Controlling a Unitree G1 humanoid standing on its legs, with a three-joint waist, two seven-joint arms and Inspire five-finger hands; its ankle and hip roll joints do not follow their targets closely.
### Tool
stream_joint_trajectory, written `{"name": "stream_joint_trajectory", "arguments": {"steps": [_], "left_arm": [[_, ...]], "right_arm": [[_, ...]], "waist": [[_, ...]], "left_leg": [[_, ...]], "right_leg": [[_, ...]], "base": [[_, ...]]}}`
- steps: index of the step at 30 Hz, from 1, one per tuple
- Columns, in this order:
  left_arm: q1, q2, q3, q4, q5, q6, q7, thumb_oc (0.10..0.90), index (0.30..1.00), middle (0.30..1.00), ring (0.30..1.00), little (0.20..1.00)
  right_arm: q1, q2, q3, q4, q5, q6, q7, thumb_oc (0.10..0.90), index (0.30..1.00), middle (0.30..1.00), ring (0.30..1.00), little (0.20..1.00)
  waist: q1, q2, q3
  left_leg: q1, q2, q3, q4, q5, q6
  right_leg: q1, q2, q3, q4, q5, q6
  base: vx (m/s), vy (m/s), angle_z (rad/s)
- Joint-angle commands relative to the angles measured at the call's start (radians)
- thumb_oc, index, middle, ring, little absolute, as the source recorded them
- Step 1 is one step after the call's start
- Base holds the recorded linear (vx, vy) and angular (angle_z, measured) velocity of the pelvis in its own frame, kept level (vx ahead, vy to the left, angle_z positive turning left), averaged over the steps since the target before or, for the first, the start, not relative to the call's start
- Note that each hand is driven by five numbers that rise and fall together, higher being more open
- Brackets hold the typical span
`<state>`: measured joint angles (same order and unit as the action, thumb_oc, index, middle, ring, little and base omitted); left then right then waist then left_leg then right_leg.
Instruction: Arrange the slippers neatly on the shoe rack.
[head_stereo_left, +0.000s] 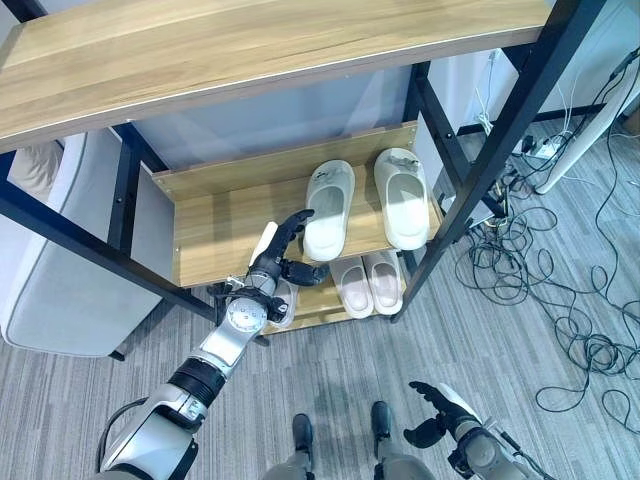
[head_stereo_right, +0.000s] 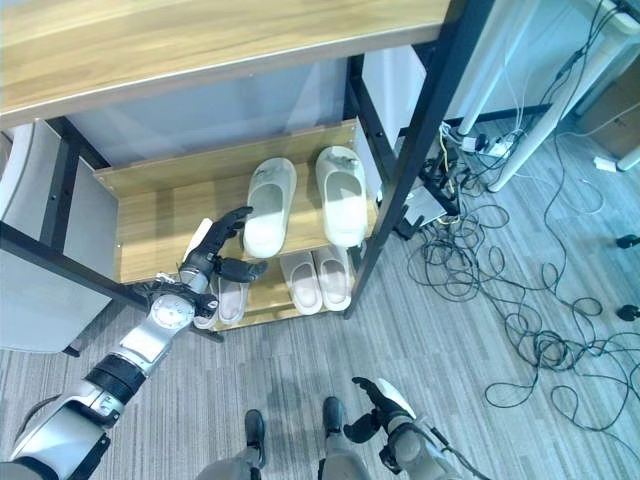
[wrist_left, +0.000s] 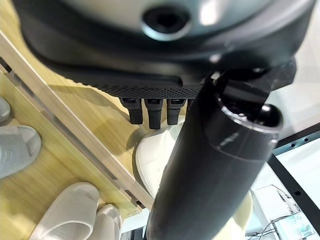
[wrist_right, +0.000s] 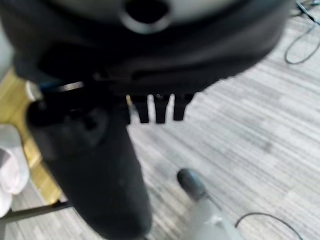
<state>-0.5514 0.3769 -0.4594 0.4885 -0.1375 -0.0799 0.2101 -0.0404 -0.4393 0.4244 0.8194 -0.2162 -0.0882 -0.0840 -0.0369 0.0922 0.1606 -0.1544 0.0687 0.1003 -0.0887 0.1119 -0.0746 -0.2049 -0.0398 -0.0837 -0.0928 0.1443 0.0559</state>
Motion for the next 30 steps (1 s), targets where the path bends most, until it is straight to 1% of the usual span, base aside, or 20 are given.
{"name": "stream_joint_trajectory", "arguments": {"steps": [1, 12, 20, 30], "left_arm": [[-0.056, -0.046, -0.006, -0.033, -0.009, -0.091, 0.010, 0.800, 0.900, 0.900, 0.900, 0.900], [-0.078, -0.093, -0.035, -0.046, -0.051, -0.096, 0.011, 0.800, 0.900, 0.900, 0.900, 0.900], [-0.100, -0.119, -0.061, -0.045, -0.045, -0.095, 0.014, 0.800, 0.900, 0.900, 0.900, 0.900], [-0.105, -0.104, -0.061, -0.036, -0.018, -0.091, 0.018, 0.800, 0.900, 0.900, 0.900, 0.900]], "right_arm": [[0.038, -0.009, -0.002, -0.013, -0.005, -0.026, -0.031, 0.800, 0.900, 0.900, 0.900, 0.900], [0.037, -0.004, 0.003, -0.009, 0.002, -0.030, -0.038, 0.800, 0.900, 0.900, 0.900, 0.900], [0.034, -0.002, 0.007, -0.002, 0.009, -0.033, -0.041, 0.800, 0.900, 0.900, 0.900, 0.900], [0.039, 0.000, 0.008, 0.008, 0.008, -0.035, -0.043, 0.800, 0.900, 0.900, 0.900, 0.900]], "waist": [[0.005, -0.027, -0.073], [-0.004, -0.025, -0.074], [-0.011, -0.024, -0.076], [-0.012, -0.024, -0.079]], "left_leg": [[-0.072, -0.060, -0.032, 0.001, 0.006, -0.009], [-0.063, -0.060, -0.032, 0.001, 0.002, -0.009], [-0.059, -0.058, -0.033, 0.001, -0.001, -0.008], [-0.055, -0.057, -0.033, 0.001, -0.002, -0.008]], "right_leg": [[-0.039, -0.054, -0.060, 0.006, -0.043, 0.087], [-0.031, -0.053, -0.060, 0.006, -0.047, 0.086], [-0.028, -0.053, -0.062, 0.006, -0.048, 0.086], [-0.024, -0.051, -0.060, 0.006, -0.050, 0.086]], "base": [[0.00, 0.000, 0.00], [0.00, 0.000, 0.00], [0.00, 0.000, 0.00], [0.00, 0.000, 0.00]]}}
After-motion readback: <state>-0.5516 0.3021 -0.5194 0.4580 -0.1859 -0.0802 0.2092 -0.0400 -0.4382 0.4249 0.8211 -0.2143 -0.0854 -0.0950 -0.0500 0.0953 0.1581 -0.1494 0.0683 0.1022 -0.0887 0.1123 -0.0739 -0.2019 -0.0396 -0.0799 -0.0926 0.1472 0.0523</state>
